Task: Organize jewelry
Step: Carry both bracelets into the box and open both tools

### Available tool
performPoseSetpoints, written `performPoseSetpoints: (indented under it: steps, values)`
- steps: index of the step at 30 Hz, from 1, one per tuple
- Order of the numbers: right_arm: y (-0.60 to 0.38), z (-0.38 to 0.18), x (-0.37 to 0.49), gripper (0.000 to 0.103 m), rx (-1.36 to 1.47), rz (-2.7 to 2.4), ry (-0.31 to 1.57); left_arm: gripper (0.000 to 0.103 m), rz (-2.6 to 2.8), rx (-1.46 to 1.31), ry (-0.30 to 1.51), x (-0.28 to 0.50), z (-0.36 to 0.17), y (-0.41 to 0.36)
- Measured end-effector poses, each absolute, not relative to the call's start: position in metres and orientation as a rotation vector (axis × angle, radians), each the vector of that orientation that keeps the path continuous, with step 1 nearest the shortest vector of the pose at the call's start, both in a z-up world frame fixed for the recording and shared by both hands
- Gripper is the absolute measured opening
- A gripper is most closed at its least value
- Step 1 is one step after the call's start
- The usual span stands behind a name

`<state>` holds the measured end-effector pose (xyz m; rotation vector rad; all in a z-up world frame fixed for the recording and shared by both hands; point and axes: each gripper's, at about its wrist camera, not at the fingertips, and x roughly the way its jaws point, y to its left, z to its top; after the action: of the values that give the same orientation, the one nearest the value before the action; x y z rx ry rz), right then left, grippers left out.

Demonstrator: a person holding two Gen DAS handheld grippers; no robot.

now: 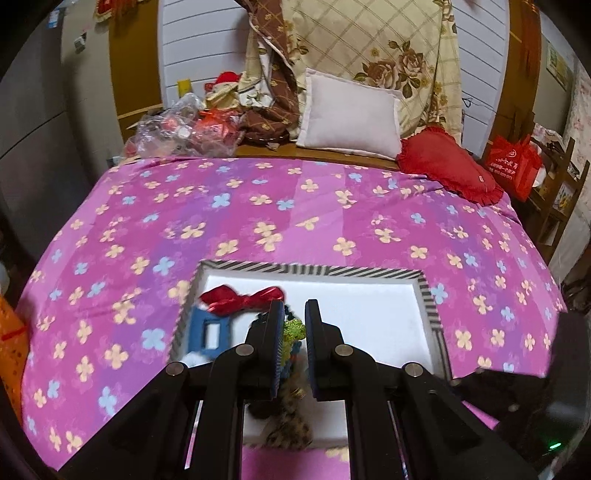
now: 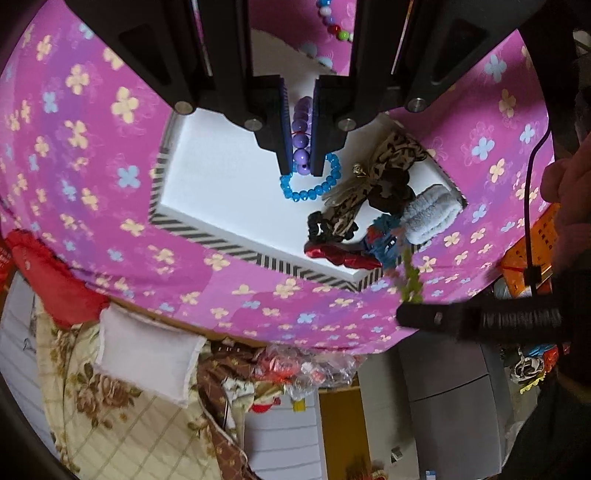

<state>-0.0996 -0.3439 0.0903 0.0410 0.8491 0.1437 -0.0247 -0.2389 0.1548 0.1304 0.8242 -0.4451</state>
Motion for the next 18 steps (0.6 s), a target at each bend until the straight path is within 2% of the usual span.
performPoseSetpoints:
  steps: [8, 18]
  values:
    - [-0.386, 0.052, -0.073, 0.010, 0.093, 0.045, 0.931, 0.016, -0.535, 0.066, 0.888, 0.008, 0.135, -0.286]
    - [-0.407, 0.036, -0.058, 0.010, 0.084, -0.007, 0.961, 0.016, -0.453, 0.081, 1.000, 0.045, 0.071, -0.303]
